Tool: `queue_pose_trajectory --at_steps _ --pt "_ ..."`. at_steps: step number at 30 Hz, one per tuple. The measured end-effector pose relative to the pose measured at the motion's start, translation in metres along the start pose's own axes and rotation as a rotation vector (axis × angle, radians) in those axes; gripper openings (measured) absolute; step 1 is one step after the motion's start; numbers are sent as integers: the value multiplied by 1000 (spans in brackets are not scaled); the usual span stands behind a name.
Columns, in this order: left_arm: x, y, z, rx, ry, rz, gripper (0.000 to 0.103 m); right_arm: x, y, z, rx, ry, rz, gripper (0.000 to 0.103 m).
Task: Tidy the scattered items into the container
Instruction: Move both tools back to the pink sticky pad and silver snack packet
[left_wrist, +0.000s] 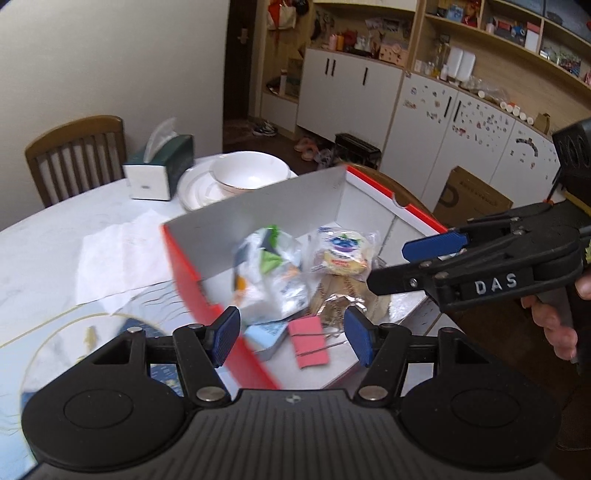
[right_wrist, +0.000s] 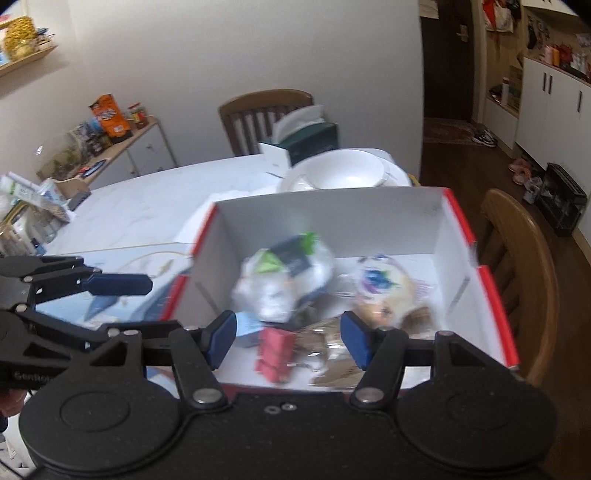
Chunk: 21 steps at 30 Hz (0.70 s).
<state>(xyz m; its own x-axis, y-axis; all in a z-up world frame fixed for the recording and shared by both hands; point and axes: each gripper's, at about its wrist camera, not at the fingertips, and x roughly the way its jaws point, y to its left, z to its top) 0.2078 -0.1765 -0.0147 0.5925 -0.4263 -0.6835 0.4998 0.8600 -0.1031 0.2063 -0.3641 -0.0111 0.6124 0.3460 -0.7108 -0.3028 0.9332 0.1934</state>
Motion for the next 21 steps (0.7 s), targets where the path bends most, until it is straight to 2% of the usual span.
queue_pose_trajectory --at_steps 4,8,12,21 --pt "-25 19 -10 -5 -27 21 61 -1 32 -5 -28 -10 24 63" --pt "-50 39 -23 -13 -46 38 61 2 65 -10 -64 -19 42 71" --pt "-72 59 -39 -32 -64 62 69 6 96 -14 -102 -18 61 73" --pt "-111 103 -74 -57 -67 100 76 21 156 -25 -179 2 98 82"
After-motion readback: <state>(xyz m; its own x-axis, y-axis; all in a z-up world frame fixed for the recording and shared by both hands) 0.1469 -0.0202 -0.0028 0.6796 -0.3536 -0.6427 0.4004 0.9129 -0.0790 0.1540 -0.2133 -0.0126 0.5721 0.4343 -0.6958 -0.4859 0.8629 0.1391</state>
